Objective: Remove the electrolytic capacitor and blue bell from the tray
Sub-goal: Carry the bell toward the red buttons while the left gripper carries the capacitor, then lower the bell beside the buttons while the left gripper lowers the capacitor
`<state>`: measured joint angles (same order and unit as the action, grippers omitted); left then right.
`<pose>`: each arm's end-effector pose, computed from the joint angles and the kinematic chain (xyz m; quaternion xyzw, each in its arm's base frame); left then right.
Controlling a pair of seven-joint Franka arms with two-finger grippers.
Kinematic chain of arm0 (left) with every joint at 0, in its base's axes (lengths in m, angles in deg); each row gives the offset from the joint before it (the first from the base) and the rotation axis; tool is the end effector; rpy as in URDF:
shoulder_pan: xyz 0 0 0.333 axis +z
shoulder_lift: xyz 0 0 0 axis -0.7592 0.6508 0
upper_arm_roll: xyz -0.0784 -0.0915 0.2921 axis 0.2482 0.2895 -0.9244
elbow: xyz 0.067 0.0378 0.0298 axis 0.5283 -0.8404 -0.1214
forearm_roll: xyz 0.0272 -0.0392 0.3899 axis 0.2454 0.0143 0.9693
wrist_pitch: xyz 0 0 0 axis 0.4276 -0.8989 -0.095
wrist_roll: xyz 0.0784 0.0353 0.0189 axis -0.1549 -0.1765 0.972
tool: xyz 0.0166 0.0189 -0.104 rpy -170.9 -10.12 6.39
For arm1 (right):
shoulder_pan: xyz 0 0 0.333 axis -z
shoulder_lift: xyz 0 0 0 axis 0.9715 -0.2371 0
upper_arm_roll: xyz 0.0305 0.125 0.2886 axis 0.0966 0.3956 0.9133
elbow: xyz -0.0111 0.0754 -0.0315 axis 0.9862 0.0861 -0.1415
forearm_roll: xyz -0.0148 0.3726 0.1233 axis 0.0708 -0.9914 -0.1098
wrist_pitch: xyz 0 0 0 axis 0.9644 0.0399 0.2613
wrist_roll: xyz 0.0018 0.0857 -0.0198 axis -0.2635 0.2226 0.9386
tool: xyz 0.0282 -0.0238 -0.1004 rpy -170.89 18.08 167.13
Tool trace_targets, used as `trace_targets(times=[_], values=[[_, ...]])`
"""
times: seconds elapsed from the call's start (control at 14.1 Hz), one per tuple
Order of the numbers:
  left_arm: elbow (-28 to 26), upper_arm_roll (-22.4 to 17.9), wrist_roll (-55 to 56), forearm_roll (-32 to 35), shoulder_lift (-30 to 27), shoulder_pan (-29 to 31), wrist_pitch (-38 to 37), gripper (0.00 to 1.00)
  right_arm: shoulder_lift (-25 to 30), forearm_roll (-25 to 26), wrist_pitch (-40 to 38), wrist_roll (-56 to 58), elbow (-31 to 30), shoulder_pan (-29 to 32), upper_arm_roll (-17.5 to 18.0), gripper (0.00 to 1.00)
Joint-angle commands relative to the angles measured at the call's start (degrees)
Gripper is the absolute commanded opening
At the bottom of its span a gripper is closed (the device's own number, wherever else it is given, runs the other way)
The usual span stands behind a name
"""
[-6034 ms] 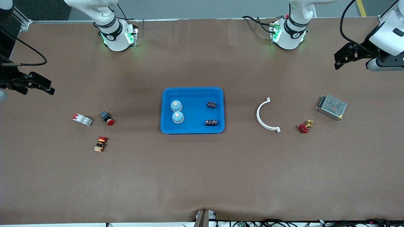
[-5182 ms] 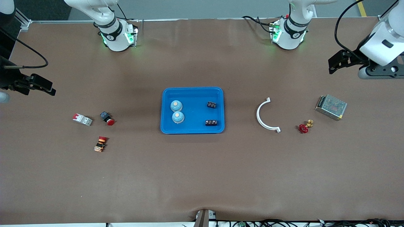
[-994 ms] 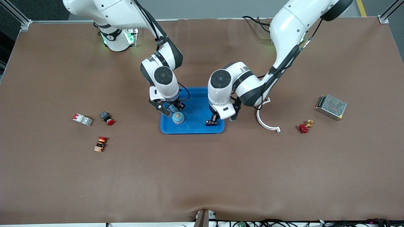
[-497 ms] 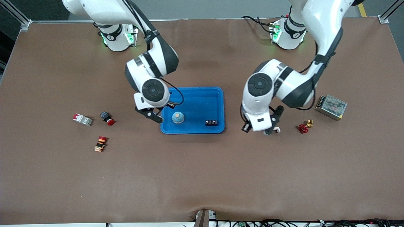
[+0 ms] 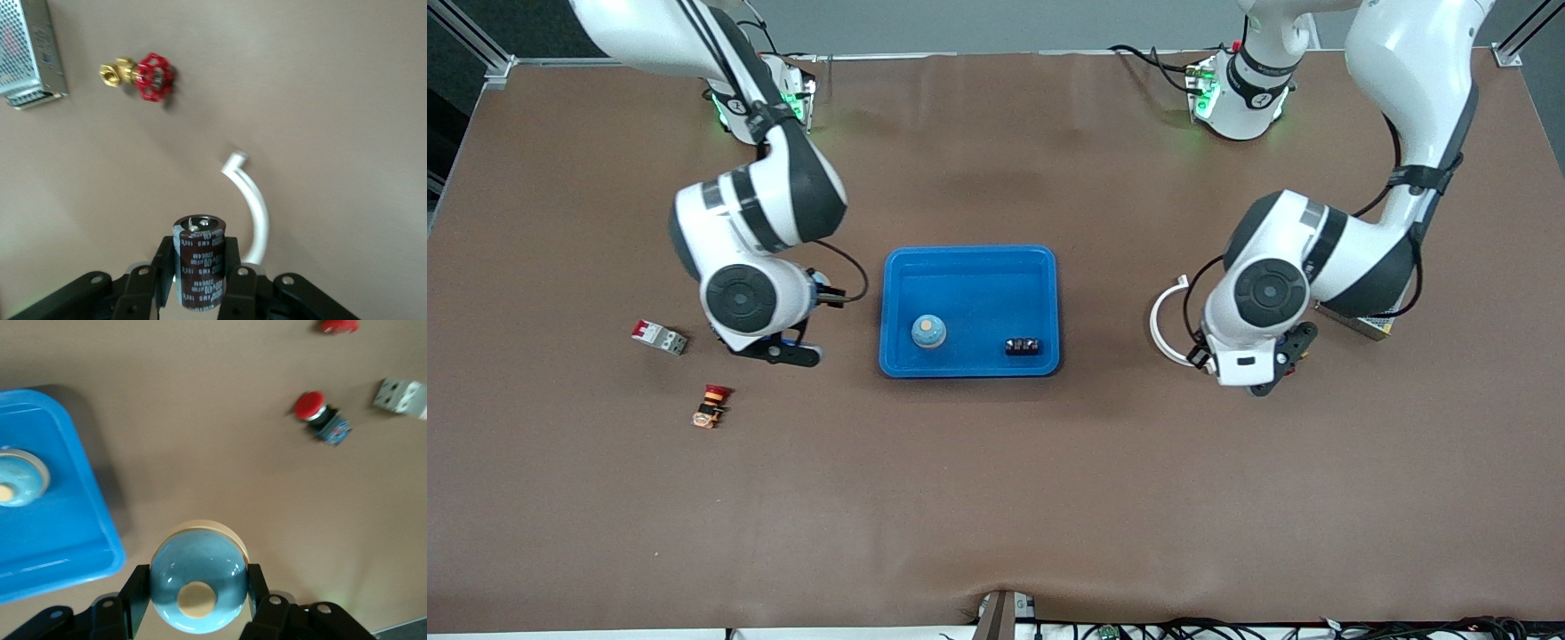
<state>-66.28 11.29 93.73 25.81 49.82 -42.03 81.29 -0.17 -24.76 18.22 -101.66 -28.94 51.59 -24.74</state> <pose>0.5935 -0.1905 0.3089 -0.9100 -0.3887 0.0677 0.1273 0.5800 0.2229 0.3720 0.9731 -0.0557 -0.2031 0.0931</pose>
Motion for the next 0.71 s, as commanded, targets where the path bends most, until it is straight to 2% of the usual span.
trace_targets(times=[0.0, 0.35, 0.64], values=[[-6.87, 1.44, -3.74, -0.6, -3.14, 4.49, 1.37, 0.0, 3.8, 1.77, 0.4, 5.53, -4.06, 2.8, 0.8, 0.0], [-15.83, 1.35, -3.83, -0.6, -2.62, 7.48, 13.66, 0.0, 12.06, 4.23, 4.88, 16.95, -14.16, 7.37, 0.8, 0.0], [-22.07, 1.27, -3.83, -0.42, -2.09, 8.1, 22.63, 0.0, 19.7, 6.34, 12.85, 27.39, -26.02, 13.51, 0.8, 0.0]])
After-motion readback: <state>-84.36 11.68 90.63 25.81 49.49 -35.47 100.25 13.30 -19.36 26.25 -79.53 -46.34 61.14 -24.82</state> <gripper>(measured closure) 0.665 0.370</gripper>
